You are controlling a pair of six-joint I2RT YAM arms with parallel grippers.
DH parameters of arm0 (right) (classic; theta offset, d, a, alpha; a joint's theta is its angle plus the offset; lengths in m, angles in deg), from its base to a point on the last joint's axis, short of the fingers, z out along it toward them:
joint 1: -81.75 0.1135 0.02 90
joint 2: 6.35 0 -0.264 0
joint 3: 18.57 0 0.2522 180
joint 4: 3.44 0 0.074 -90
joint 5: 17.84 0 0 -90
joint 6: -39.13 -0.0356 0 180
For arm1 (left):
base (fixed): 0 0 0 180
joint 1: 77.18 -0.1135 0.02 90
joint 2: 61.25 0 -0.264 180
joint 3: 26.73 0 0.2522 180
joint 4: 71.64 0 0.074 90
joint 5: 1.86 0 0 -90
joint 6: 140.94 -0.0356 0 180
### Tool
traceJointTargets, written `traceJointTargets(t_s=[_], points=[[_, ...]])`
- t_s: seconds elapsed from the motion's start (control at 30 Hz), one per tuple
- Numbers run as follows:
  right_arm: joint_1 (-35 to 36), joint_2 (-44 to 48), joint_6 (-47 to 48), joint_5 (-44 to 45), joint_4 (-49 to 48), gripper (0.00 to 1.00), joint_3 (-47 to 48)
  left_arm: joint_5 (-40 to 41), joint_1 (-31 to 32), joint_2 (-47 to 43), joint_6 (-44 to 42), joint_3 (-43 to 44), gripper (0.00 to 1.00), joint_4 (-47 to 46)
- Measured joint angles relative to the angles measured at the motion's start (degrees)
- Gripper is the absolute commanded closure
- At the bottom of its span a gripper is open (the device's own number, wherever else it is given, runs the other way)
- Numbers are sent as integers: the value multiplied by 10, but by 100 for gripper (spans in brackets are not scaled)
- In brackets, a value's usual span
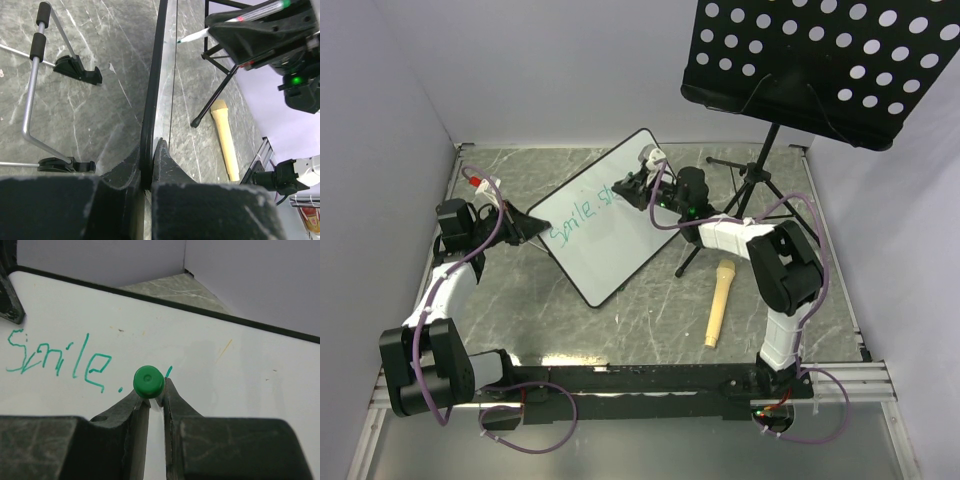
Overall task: Write a sentence on the whiteboard
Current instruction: Pick up the sentence from the whiteboard.
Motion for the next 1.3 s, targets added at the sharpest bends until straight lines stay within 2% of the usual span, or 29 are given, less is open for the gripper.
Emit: traceJointTargets(t_s=[0.4,0.9,1.3], points=[[-45,20,-21,-68,84,100,104,0,0,-1,0,0,99,1],[-66,27,-12,-101,124,100,108,0,1,-2,0,1,99,2],[-36,26,-4,-85,103,100,108,0,1,-2,-1,1,99,4]])
